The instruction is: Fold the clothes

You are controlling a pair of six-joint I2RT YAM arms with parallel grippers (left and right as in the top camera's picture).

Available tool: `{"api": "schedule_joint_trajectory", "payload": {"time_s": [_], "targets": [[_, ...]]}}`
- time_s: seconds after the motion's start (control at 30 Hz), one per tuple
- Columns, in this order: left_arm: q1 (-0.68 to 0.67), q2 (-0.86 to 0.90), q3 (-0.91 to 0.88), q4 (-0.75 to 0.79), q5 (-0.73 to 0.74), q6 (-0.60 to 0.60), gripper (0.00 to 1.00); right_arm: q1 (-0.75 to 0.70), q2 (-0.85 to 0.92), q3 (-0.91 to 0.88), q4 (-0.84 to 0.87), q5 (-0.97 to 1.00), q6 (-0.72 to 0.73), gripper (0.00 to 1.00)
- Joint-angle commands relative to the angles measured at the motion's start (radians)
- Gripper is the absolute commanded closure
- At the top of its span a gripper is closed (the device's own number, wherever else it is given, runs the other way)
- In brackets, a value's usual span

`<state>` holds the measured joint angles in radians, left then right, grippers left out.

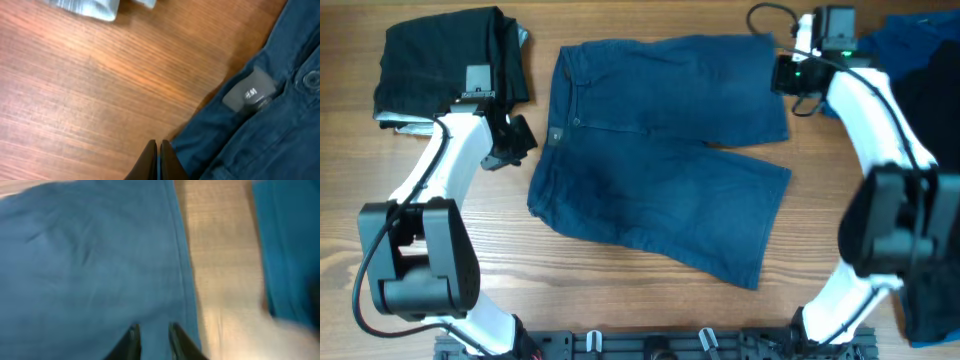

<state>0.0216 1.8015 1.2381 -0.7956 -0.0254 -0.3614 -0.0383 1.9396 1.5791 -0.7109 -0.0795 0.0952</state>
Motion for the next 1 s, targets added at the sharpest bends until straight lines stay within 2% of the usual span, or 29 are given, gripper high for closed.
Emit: {"api": "schedule_joint_trajectory", "payload": {"time_s": [0.0,0.1,0.23,0.4,0.47,0.53,0.57,0.77,0.97], "targets": [[-0.010,-0.126,0.006,-0.074,0.010,-0.103,0.96,0.005,-0.195,0.035,-0.201,-0.009,0.119,0.72],[-0.045,-0.196,0.006,-0.140,0.010,-0.150,0.96,0.007,-0.278,0.028,-0.345,0.000,0.238,0.72],[-0.106,-0.231,0.006,-0.222,0.022,-0.171,0.96,0.034,-0.359,-0.050,-0.489,0.000,0.283,0.72],[-0.167,-0.231,-0.013,-0.288,0.024,-0.167,0.92,0.082,-0.469,-0.344,-0.508,-0.117,0.297,0.71],[-0.167,-0.231,-0.024,-0.279,0.024,-0.167,0.87,0.111,-0.495,-0.480,-0.494,-0.189,0.298,0.71],[-0.167,-0.230,-0.024,-0.271,0.024,-0.167,0.60,0.132,-0.508,-0.587,-0.480,-0.230,0.304,0.70],[-0.167,-0.230,-0.024,-0.267,0.024,-0.167,0.53,0.139,-0.511,-0.636,-0.480,-0.236,0.324,0.70],[-0.167,-0.230,-0.024,-0.263,0.024,-0.167,0.51,0.139,-0.522,-0.785,-0.494,-0.235,0.454,0.71],[-0.168,-0.230,-0.024,-0.256,0.024,-0.167,0.49,0.139,-0.577,-0.928,-0.405,-0.240,0.563,0.71]]}}
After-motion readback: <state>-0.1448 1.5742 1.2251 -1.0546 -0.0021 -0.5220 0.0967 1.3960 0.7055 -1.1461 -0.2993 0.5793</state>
